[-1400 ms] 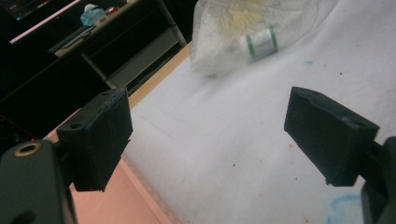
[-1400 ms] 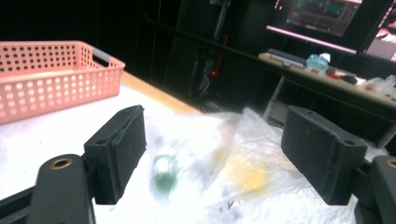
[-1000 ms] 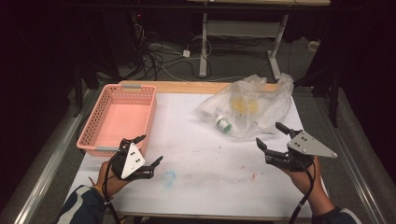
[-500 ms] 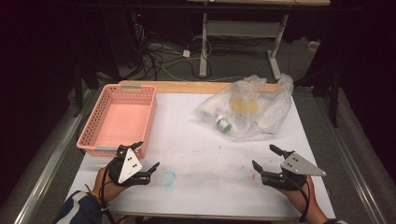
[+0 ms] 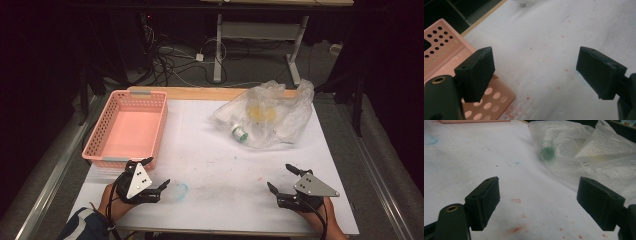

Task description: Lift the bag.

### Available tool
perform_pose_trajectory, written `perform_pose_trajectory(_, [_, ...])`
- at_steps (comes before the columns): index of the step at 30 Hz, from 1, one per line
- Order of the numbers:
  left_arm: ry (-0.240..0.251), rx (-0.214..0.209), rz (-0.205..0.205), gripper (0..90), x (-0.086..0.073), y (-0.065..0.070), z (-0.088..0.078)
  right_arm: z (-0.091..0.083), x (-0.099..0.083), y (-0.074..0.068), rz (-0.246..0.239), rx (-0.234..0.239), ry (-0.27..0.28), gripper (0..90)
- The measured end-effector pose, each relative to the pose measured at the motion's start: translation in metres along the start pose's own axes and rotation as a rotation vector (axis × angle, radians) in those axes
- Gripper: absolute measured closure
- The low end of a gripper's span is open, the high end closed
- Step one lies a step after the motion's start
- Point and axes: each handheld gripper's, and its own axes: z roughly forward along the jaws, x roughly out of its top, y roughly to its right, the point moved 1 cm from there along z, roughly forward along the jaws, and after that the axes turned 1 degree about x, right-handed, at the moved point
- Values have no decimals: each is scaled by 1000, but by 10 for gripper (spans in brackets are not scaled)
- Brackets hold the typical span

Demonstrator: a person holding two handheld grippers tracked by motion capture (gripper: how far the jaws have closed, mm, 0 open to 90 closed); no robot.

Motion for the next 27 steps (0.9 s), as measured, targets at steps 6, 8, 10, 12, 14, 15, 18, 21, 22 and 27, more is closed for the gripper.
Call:
perform_pose_trajectory(6, [6,4,-9,149,-1,-1,-2,-1,2,-2,-19,-8,0,190])
perform_pose_trajectory(8, [7,4,-4,149,-1,-1,-4,-1,3,-3,-23,-10,2,190])
perform_pose_trajectory(10, [8,6,-1,149,0,-1,-4,-2,4,-4,-26,-8,5,190])
perform_pose_trajectory(12, [10,6,-3,149,0,-1,-4,-2,4,-3,-26,-12,3,190])
perform_pose_trajectory(14, [7,7,-4,149,0,-2,-3,-2,4,-3,-25,-12,3,190])
perform_pose_trajectory(15, [5,6,-3,149,0,-2,-3,-2,4,-3,-26,-15,3,190])
perform_pose_trajectory(18, [2,9,1,149,0,-2,-2,-2,5,-3,-30,-14,9,191])
perform_pose_trajectory(21, [3,8,2,149,0,-2,-3,-2,5,-3,-31,-16,11,191])
perform_pose_trajectory(22, [4,8,3,149,0,-2,-3,-2,5,-3,-33,-17,10,191])
perform_pose_trajectory(27, [16,1,6,149,2,-1,-4,-4,6,-4,-38,-21,13,191])
